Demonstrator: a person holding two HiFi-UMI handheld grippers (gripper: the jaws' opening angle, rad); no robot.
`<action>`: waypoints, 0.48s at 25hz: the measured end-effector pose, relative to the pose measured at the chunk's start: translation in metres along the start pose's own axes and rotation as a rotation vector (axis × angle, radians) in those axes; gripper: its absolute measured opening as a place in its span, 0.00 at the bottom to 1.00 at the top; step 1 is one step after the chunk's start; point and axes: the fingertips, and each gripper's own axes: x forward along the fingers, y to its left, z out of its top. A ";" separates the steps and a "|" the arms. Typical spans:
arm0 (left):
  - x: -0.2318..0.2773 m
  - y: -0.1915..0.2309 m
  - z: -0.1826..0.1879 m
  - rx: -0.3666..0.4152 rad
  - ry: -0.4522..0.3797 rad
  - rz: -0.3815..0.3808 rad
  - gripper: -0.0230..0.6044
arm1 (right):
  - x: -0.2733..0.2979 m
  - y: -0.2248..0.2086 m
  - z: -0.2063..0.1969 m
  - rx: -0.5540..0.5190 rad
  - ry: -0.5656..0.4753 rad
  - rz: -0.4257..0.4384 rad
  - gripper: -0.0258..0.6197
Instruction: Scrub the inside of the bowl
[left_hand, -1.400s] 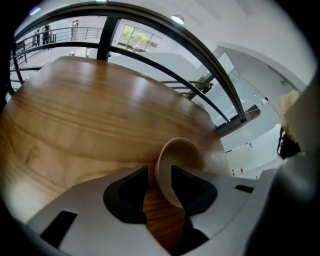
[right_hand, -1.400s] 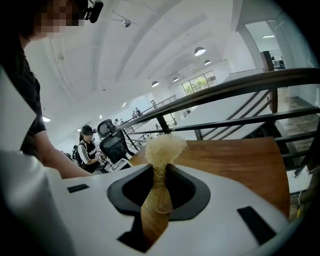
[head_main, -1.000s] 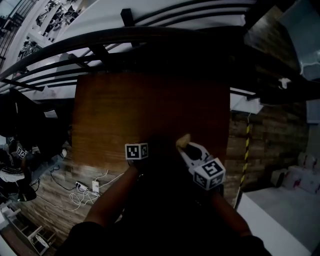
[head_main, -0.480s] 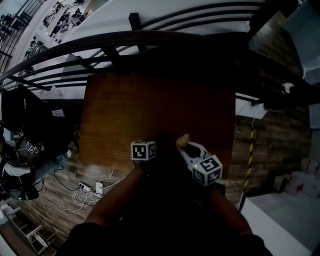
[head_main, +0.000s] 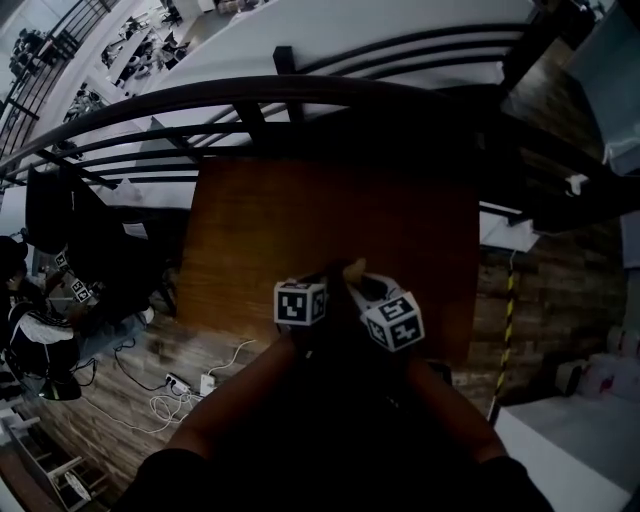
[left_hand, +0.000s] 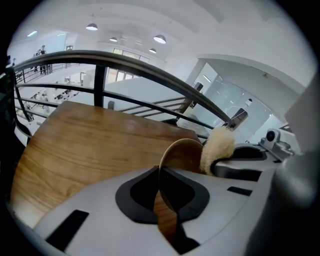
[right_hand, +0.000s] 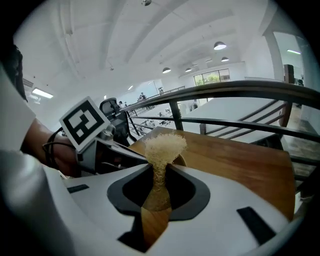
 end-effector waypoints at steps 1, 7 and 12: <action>-0.007 0.000 0.004 0.008 -0.015 -0.002 0.05 | 0.004 0.003 0.000 -0.015 0.015 -0.012 0.17; -0.039 -0.002 0.005 0.070 -0.053 -0.005 0.06 | 0.018 0.021 0.008 -0.059 0.088 -0.117 0.17; -0.062 -0.009 0.004 0.119 -0.083 -0.040 0.07 | 0.032 0.040 0.008 -0.151 0.141 -0.129 0.16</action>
